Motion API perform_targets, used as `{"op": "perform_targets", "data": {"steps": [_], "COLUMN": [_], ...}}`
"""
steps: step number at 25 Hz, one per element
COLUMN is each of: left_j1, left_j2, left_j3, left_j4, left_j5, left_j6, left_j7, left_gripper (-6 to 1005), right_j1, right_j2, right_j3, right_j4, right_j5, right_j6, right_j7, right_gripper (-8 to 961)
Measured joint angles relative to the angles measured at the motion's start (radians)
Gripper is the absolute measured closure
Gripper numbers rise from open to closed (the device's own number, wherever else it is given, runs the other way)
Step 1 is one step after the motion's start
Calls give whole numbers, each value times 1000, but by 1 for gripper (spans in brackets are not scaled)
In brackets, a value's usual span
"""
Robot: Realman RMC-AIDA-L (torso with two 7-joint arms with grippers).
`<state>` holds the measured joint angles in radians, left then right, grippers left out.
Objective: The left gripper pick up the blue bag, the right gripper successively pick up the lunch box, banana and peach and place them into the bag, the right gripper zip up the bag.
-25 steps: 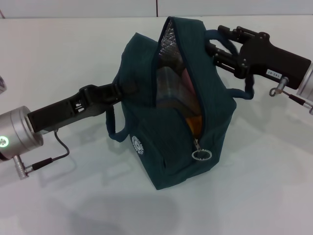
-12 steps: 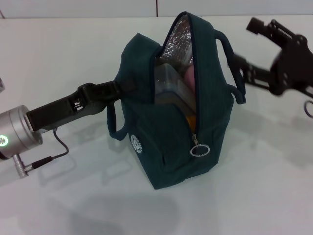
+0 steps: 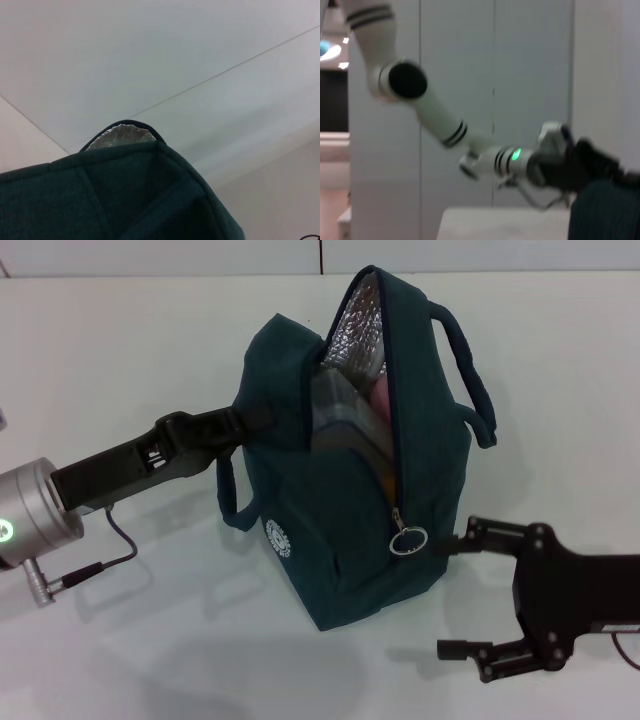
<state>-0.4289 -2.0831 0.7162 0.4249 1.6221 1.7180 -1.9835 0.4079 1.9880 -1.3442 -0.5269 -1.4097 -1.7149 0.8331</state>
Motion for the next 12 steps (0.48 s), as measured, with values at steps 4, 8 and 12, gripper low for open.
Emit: {"op": "perform_targets", "data": {"steps": [4,8,12], "left_j1": [6,9,10], "left_j2": [0,0,0], "left_j3": [-1,-1,-1], "left_j4": [0,0,0], "left_j5": [0,0,2], "left_j6": [0,0,0], "left_j7": [1,1,2], "left_gripper": [952,952,952], "right_j1": [-1,-2,-11], "right_j2": [6,12,15], "right_j3": [-3,3,18], "right_j4": [13,22,22], "right_j5": [-34,-32,-26], "right_j6": [57,81,77], "right_j7": [9,11,6], "right_gripper": [89,91,93]}}
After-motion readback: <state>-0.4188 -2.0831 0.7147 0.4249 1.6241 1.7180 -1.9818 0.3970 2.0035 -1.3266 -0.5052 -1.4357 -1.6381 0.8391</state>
